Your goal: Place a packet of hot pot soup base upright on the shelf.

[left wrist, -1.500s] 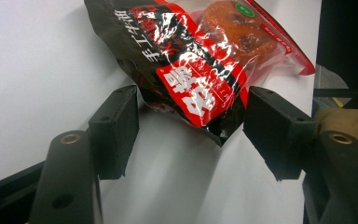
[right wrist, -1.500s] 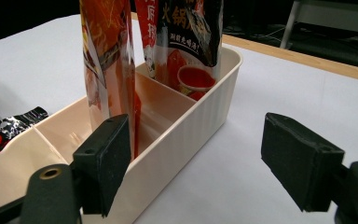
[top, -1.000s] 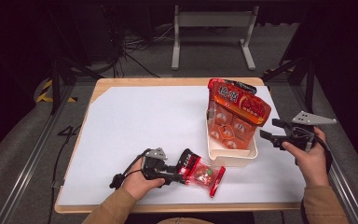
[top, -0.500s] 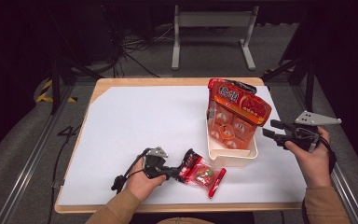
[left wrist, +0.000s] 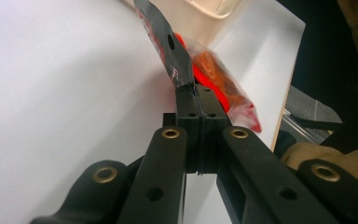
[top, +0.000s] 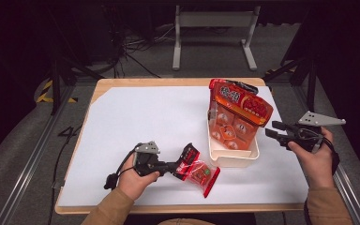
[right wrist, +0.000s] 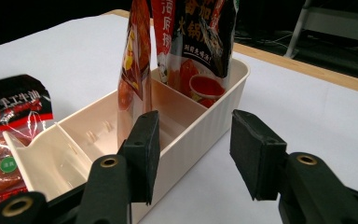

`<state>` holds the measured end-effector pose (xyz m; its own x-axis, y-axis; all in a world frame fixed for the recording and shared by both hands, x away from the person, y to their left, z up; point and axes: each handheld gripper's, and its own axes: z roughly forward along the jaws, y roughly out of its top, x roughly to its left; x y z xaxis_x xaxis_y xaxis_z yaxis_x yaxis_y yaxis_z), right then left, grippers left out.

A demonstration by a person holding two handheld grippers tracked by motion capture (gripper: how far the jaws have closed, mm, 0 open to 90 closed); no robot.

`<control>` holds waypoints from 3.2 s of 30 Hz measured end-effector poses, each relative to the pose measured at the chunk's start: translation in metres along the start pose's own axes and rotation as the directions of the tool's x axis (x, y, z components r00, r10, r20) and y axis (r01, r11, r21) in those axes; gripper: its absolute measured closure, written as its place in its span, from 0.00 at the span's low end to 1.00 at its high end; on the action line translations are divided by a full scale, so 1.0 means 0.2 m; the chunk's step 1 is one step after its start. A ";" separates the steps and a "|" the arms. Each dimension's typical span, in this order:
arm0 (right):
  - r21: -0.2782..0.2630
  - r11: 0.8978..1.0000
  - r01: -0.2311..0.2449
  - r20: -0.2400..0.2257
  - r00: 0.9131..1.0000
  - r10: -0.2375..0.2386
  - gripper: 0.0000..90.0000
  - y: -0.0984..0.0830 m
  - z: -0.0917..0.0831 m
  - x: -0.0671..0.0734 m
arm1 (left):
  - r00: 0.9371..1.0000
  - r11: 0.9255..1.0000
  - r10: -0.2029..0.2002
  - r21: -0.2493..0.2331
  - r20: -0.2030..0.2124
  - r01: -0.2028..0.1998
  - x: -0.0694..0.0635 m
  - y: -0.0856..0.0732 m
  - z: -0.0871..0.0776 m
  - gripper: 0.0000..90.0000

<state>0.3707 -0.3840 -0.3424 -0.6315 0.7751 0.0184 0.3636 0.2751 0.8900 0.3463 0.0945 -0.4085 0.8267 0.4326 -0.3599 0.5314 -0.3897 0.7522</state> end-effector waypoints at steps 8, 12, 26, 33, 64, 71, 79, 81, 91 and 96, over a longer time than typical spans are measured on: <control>-0.004 1.000 -0.003 0.001 1.000 0.003 0.58 0.00 0.00 -0.01 | 0.997 0.996 0.077 -0.049 0.005 -0.076 -0.04 0.07 -0.12 1.00; -0.006 1.000 -0.006 0.003 1.000 0.006 0.57 0.00 -0.01 -0.01 | 0.991 0.990 0.131 -0.059 0.004 -0.130 -0.07 0.10 -0.18 1.00; -0.010 1.000 -0.023 0.001 1.000 0.023 0.57 -0.02 -0.01 -0.03 | 0.973 0.971 0.226 -0.070 -0.054 -0.229 -0.08 0.19 -0.33 1.00; -0.009 1.000 -0.023 0.002 1.000 0.023 0.57 -0.02 -0.01 -0.03 | 0.969 0.965 0.243 -0.091 -0.056 -0.247 -0.08 0.25 -0.39 1.00; 0.006 0.999 -0.051 0.013 0.999 0.051 0.57 -0.07 -0.01 -0.07 | 0.930 0.927 0.367 -0.075 -0.011 -0.367 -0.08 0.49 -0.41 1.00; 0.005 0.999 -0.052 0.014 0.999 0.052 0.56 -0.07 -0.02 -0.07 | 0.921 0.917 0.390 -0.086 -0.008 -0.389 -0.11 0.54 -0.36 1.00; 0.015 0.998 -0.056 0.004 0.998 0.056 0.56 -0.07 0.00 -0.08 | 0.913 0.907 0.409 -0.105 -0.007 -0.407 -0.15 0.60 -0.32 1.00; 0.013 0.998 -0.058 0.006 0.998 0.058 0.56 -0.07 0.00 -0.08 | 0.908 0.902 0.420 -0.106 -0.004 -0.418 -0.16 0.62 -0.30 1.00; 0.024 0.998 -0.065 -0.001 0.998 0.065 0.57 -0.08 0.01 -0.09 | 0.891 0.884 0.455 -0.125 -0.001 -0.451 -0.20 0.69 -0.25 1.00; 0.025 0.998 -0.065 -0.004 0.998 0.065 0.57 -0.08 0.01 -0.09 | 0.881 0.874 0.473 -0.127 0.010 -0.468 -0.22 0.72 -0.21 1.00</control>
<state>0.3765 -0.4016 -0.3580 -0.6090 0.7893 0.0778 0.4208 0.2385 0.8752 0.3787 0.0535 -0.2608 0.9815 0.1886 0.0332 0.0542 -0.4400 0.8964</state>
